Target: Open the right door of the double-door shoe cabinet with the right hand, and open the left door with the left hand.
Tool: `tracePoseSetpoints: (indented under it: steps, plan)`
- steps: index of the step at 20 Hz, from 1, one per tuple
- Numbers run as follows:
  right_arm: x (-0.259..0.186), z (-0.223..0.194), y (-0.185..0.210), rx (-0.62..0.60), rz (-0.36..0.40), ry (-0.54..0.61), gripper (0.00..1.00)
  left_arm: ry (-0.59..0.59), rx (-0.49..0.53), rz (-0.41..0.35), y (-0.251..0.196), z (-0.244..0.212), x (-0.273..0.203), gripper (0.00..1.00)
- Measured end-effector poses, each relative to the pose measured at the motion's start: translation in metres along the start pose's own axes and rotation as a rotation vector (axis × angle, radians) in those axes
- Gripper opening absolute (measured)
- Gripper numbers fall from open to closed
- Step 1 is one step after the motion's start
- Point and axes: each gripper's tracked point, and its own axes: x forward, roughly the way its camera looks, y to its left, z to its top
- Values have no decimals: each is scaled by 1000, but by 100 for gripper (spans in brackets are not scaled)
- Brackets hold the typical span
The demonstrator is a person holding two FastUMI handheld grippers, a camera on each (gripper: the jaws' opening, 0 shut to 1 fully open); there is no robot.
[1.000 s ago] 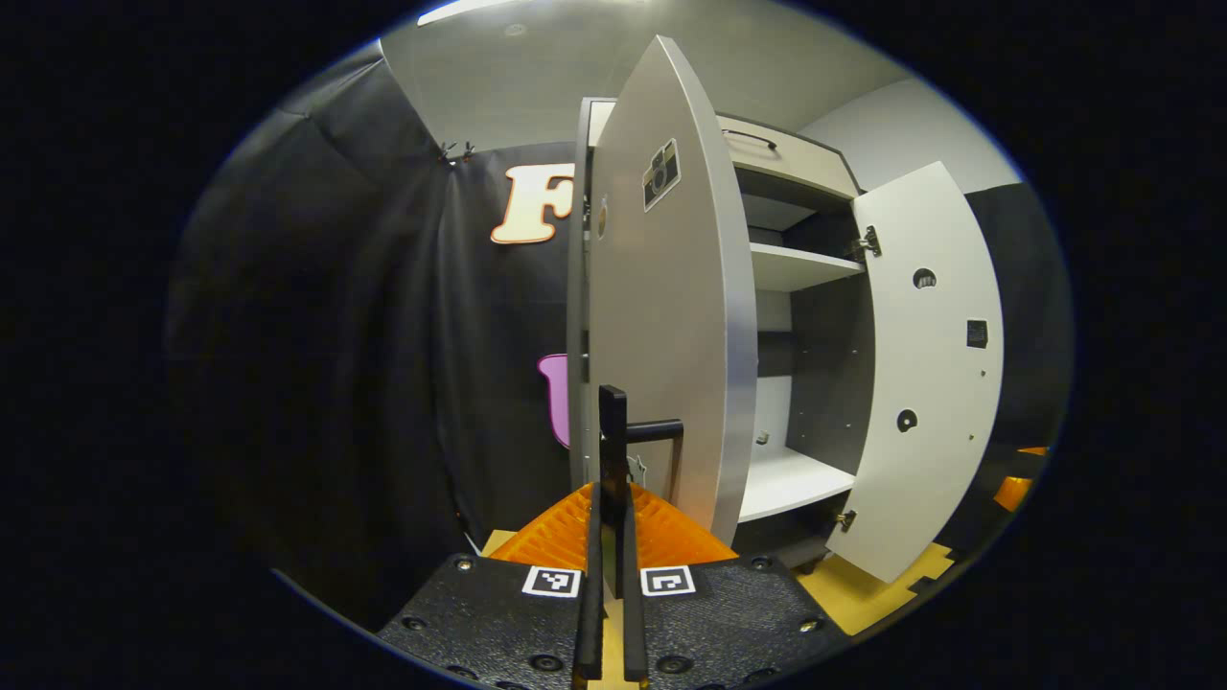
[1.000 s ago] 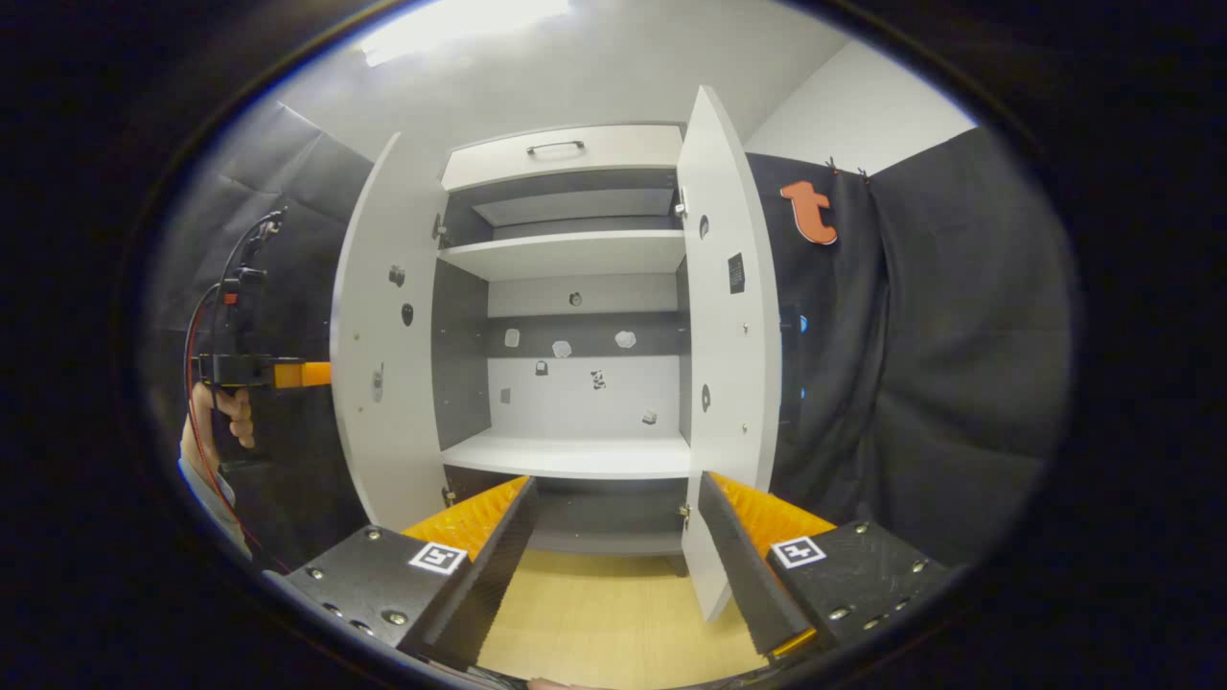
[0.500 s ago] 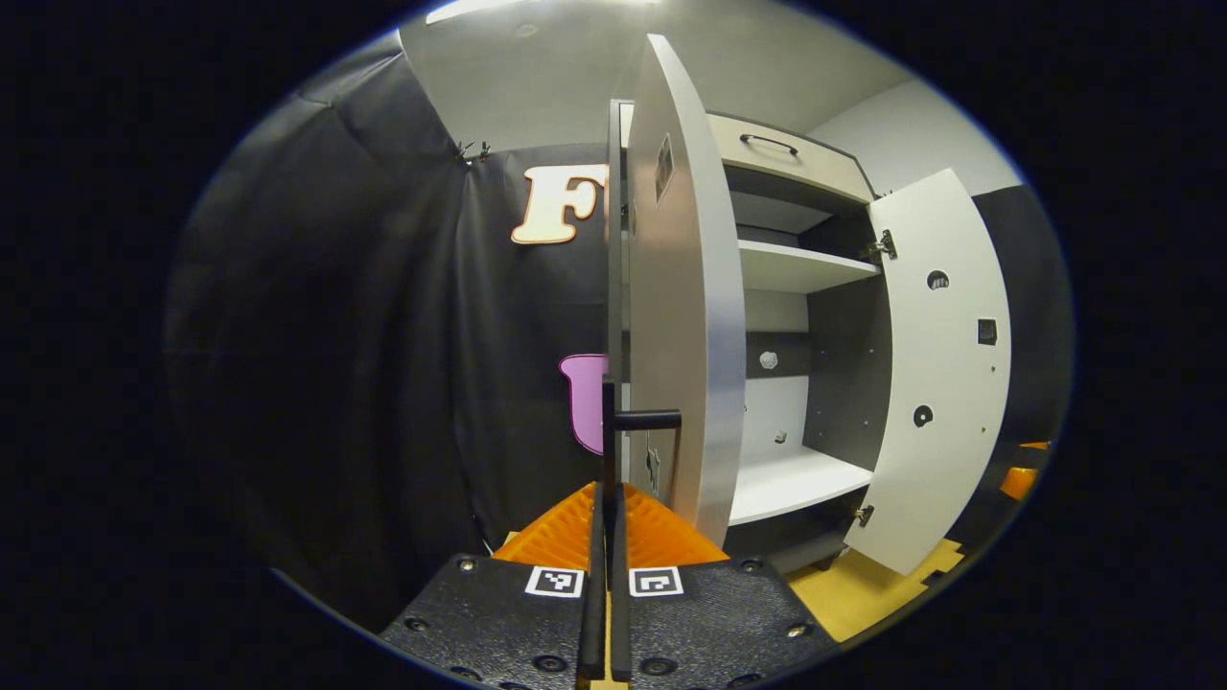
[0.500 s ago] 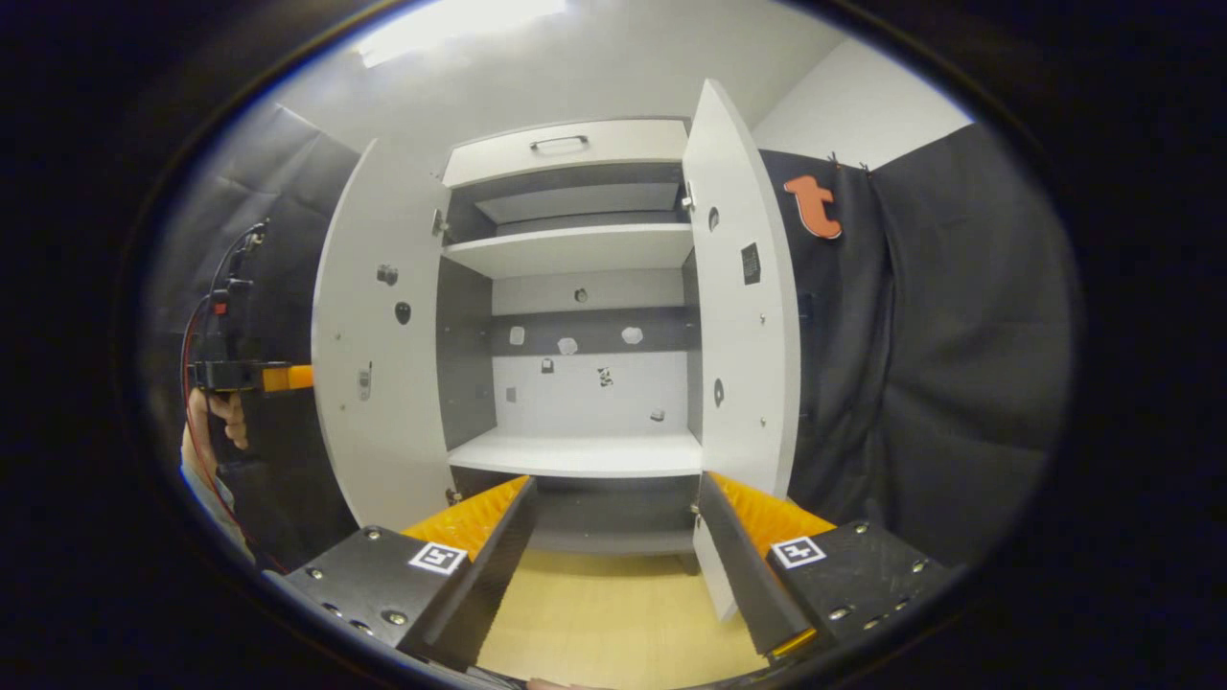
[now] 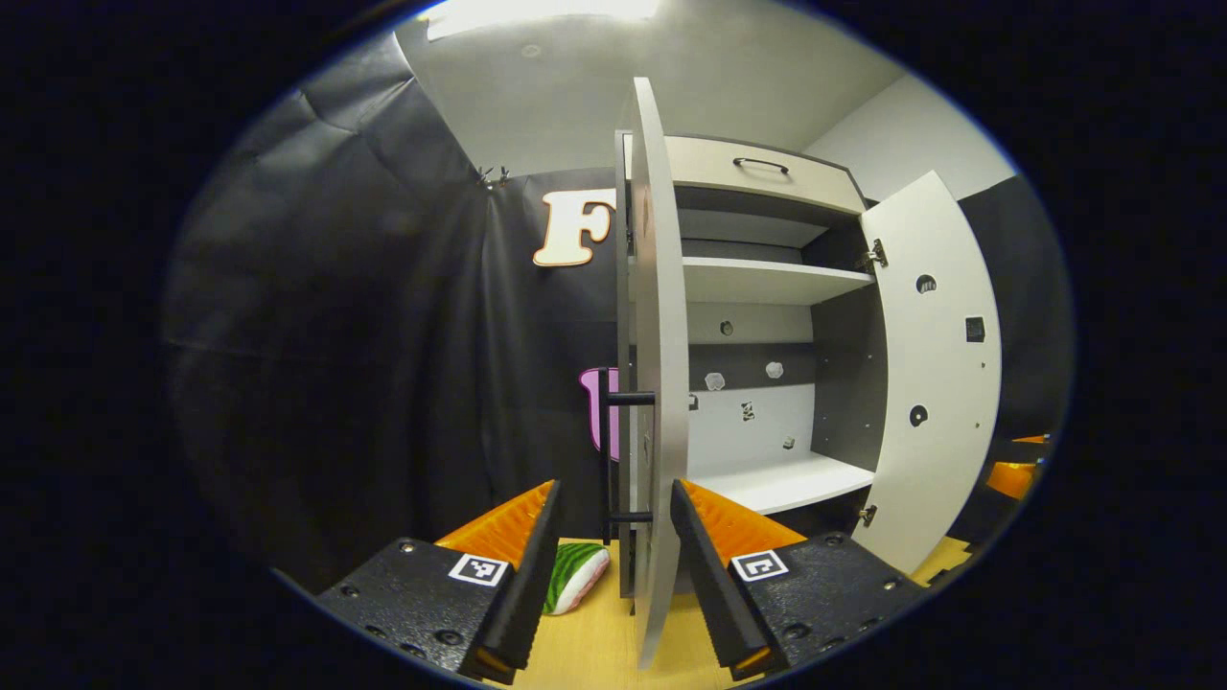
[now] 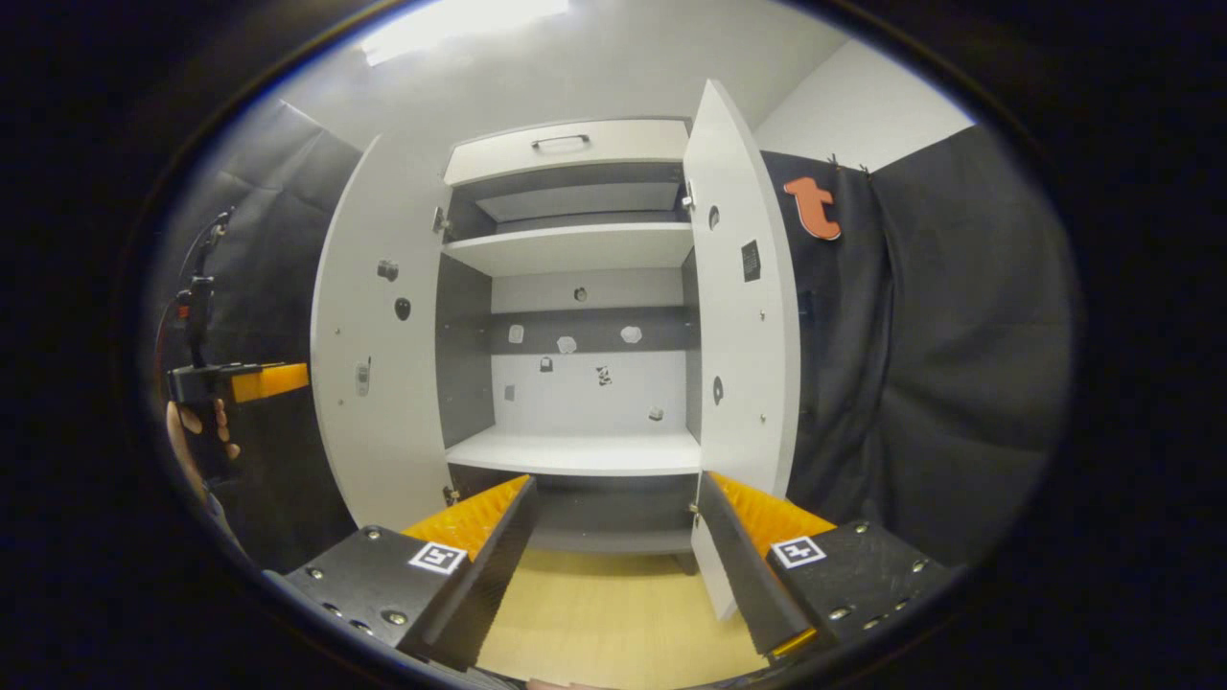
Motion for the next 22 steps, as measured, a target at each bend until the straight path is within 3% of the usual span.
tracePoseSetpoints:
  steps: [4, 6, 7, 10, 12, 13, 14, 22]
  plan:
    - [-5, 9, -1, 19, 1, -26, 100, 20, -29, 0, -10, -8, -9, 90]
    - [-8, 14, -2, 21, -1, -38, 100, 29, -44, -5, -15, -11, -11, 89]
    - [-10, 16, -3, 19, -2, -44, 100, 36, -46, -5, -17, -13, -13, 94]
    - [-19, 16, -3, 20, -2, -51, 100, 47, -47, -39, -29, -19, -22, 90]
    - [-20, 11, -3, 26, 4, -43, 99, 51, -38, -50, -34, -22, -25, 100]
    - [-21, 9, -4, 25, 3, -38, 99, 52, -30, -52, -36, -25, -27, 90]
    - [-22, 6, -3, 23, 4, -35, 99, 56, -28, -48, -39, -28, -28, 95]
    - [-35, -17, -2, 18, 11, -26, 100, 70, -24, -79, -68, -46, -46, 95]
